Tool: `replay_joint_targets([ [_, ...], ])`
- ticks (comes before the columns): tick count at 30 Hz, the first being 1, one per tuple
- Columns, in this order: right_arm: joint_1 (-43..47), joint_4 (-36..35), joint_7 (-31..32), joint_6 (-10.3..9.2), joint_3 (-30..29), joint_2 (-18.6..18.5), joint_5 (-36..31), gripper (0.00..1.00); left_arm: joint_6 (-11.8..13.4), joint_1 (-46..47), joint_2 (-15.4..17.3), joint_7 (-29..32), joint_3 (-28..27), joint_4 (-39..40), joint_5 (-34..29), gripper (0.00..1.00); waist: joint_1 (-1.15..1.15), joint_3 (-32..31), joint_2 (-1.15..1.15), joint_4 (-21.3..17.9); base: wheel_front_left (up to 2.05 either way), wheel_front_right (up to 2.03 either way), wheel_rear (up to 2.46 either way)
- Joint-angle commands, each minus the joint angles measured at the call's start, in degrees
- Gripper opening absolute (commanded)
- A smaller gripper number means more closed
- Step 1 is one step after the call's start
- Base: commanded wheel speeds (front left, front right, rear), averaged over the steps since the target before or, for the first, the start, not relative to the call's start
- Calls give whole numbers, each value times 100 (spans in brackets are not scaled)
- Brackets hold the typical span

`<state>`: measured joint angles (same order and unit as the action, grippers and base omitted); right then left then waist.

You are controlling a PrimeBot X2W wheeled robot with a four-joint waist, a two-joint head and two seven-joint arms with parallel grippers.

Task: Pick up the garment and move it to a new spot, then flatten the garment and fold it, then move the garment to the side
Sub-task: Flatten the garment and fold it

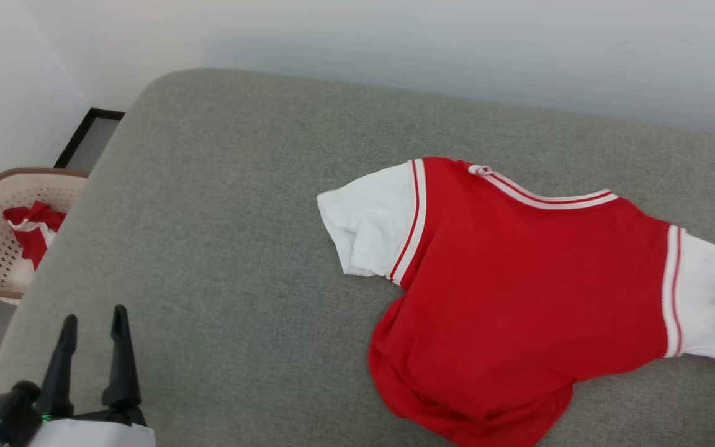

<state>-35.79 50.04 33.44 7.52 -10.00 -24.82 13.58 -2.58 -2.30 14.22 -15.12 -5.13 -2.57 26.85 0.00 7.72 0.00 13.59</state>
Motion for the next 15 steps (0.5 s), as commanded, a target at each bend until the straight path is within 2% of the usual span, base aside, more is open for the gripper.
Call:
replay_joint_targets([
  [1, -82, 10, -42, -6, -3, -113, 6, 0, -61, 1, -58, 0, -16, -14, -73, 100, 0, 20, 0, -14, 0, 0, 0],
  [9, -180, 231, -154, -6, -110, -489, -130, 0, -194, 86, -198, 0, -58, -96, -215, 100, 0, 87, 0, -32, 0, 0, 0],
  [14, -249, 466, -238, -6, -222, -461, -215, 0, -249, 135, -259, 0, -63, -156, -263, 100, 0, 127, 0, -42, 0, 0, 0],
  [15, -263, 497, -281, -6, -231, -450, -230, 13, -254, 149, -269, 0, -68, -167, -269, 100, 0, 131, 0, -47, 0, 0, 0],
])
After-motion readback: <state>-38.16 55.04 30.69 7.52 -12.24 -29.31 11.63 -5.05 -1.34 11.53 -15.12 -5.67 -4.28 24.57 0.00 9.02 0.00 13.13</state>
